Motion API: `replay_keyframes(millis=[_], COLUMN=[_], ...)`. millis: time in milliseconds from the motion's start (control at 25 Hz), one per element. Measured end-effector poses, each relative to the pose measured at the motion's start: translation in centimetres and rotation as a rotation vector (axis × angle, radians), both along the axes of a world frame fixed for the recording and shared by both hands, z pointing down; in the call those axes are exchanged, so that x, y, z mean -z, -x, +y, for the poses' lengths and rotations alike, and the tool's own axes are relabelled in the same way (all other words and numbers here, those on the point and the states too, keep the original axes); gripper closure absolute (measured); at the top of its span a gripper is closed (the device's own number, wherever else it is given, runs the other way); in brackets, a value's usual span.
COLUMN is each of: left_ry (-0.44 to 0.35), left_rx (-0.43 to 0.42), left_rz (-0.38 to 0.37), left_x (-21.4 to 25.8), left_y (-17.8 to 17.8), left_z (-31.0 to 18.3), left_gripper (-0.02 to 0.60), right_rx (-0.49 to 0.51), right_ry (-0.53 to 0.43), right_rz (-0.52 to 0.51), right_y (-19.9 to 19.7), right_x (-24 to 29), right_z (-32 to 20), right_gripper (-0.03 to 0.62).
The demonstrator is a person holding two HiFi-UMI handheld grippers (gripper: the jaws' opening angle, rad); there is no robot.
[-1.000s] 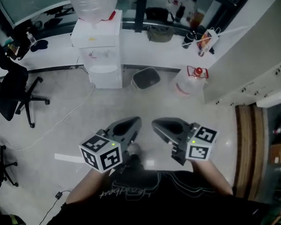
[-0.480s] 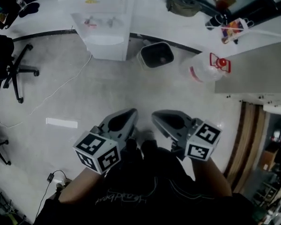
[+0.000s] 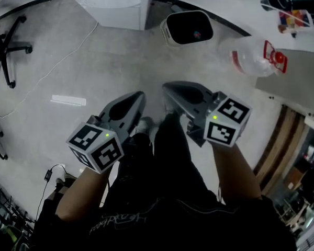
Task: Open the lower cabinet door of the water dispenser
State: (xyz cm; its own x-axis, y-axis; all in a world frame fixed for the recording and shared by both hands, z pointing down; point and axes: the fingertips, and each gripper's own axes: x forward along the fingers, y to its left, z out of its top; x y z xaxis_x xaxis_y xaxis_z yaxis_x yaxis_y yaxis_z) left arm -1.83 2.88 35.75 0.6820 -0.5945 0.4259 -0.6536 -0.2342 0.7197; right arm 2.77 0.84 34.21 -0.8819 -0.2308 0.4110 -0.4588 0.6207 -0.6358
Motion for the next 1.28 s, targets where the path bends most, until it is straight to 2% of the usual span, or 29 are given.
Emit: replay_keyframes(millis=[280,440,560,760,1280], left_ry=[0.023,0.060,0.055,0.047,0.011], left_rx=[0.005,0.064,0.110,0.187,0.216], left_rz=[-0.044,-0.059,-0.084,-0.145,-0.285], left_x=[-6.0,-8.3,-9.6,-11.1,-14.6], left_y=[-3.0,-4.3,-4.6,-4.1,-3.9], left_z=[-3.8,-6.2,-8.6,-12.2,-20.0], left_gripper=[0.580,0.580,0.580,0.578,0.575], right_rx=[0.075,0.148,0.171,0.176,0.139], right_ry=[0.015,-0.004,-0.023,-0.033,0.003], right_rz=[0.026,0.050,0.057,0.067,0.054], right_y=[-1.8,-3.0,-4.2,-6.3,-9.0], right_x=[-6.6,-9.6,-10.6,-11.4,-13.6], right_z=[-4.3,-6.7,-9.1,-12.2,-16.1], right_gripper=[0.582,0.582,0.582,0.582,0.582])
